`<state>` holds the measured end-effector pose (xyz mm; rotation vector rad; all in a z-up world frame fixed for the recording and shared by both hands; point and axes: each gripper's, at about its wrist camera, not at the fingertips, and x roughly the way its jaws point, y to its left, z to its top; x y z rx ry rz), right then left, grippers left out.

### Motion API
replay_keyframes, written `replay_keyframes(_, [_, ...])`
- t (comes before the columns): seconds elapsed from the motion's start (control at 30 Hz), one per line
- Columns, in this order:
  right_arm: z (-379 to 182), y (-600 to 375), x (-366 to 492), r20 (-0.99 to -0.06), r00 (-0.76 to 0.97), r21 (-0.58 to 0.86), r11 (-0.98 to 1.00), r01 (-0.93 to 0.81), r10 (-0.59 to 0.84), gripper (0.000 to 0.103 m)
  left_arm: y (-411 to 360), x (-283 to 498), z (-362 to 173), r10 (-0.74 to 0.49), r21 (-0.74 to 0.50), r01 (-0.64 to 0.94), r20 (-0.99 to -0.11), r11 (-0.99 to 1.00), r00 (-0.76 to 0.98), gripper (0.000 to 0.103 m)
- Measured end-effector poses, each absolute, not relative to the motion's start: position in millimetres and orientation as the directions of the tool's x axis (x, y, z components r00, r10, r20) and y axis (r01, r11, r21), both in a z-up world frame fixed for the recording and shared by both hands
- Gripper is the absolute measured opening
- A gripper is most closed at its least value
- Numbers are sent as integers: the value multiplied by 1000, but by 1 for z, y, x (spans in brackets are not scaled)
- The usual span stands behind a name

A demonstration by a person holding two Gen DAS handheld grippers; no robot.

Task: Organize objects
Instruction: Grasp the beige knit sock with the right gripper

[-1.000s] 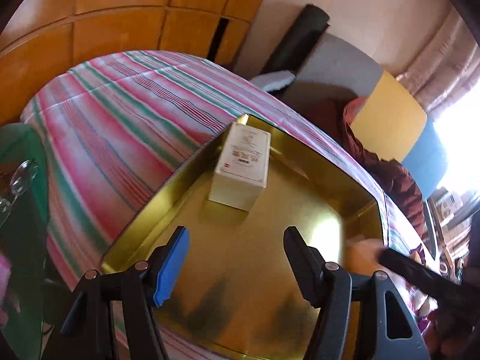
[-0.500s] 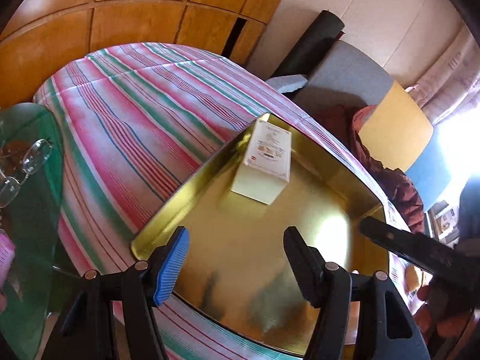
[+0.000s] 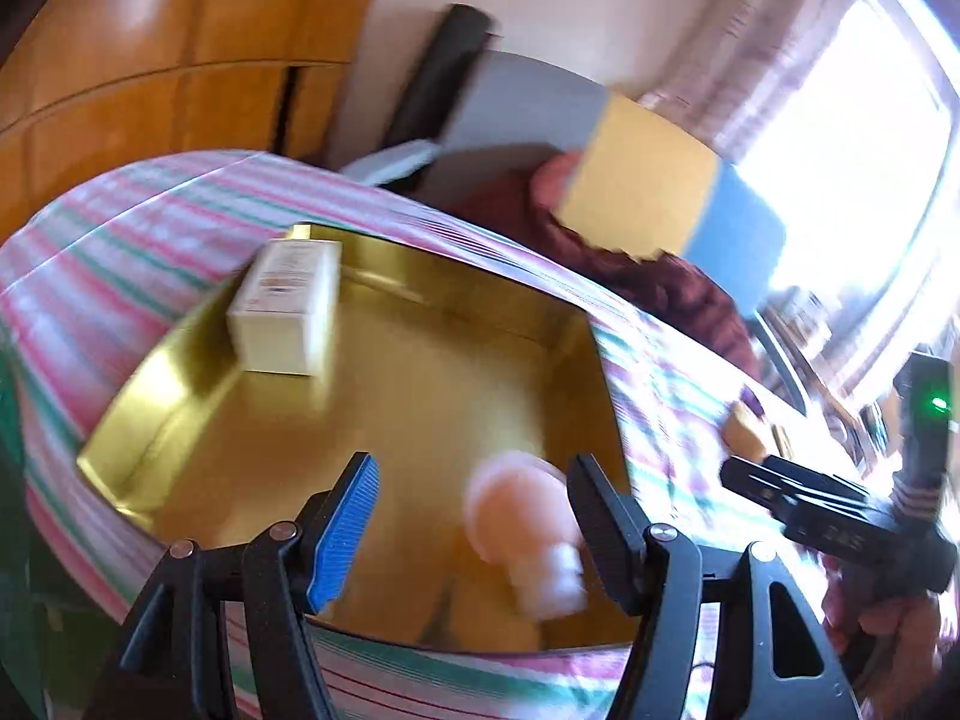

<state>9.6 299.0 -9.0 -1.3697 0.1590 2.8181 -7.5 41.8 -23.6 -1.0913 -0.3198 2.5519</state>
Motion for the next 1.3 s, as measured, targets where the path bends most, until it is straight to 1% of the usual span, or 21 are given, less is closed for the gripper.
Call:
replay_keyframes(0.13, [-25, 333, 31, -803, -597, 82, -990, -113, 2, 78, 72, 9, -23, 461, -318, -335, -650, -887, -605, 66])
replay_keyframes(0.33, [-46, 377, 53, -825, -563, 86, -977, -197, 41, 79, 103, 31, -24, 515, -295, -439, -651, -849, -558, 66])
replay_keyframes(0.47, [-54, 395, 65, -833, -550, 74, -970, -230, 67, 79, 117, 45, -23, 533, -273, -488, -648, -829, -544, 66])
replay_keyframes(0.73, [-60, 432, 82, -843, -528, 62, -960, -275, 97, 80, 141, 63, -26, 542, -231, -555, -676, -799, -499, 66])
replay_keyframes(0.8, [-54, 446, 87, -826, -543, 26, -951, -307, 152, 80, 143, 65, -28, 539, -224, -560, -682, -798, -495, 66])
replay_keyframes(0.93, [-34, 481, 92, -755, -590, -44, -920, -389, 285, 80, 146, 68, -28, 531, -213, -560, -685, -801, -498, 66])
replay_keyframes(1.07, [-29, 517, 85, -726, -597, -70, -900, -430, 341, 80, 150, 70, -29, 525, -203, -564, -691, -800, -496, 66])
replay_keyframes(1.13, [-35, 531, 78, -734, -589, -70, -901, -428, 337, 77, 154, 71, -32, 522, -196, -569, -697, -798, -492, 66])
replay_keyframes(1.2, [-43, 542, 71, -746, -583, -64, -905, -420, 323, 71, 158, 71, -34, 514, -185, -575, -707, -797, -485, 66])
replay_keyframes(1.3, [-58, 555, 63, -765, -571, -44, -909, -414, 297, 69, 165, 70, -37, 501, -167, -583, -722, -795, -477, 66])
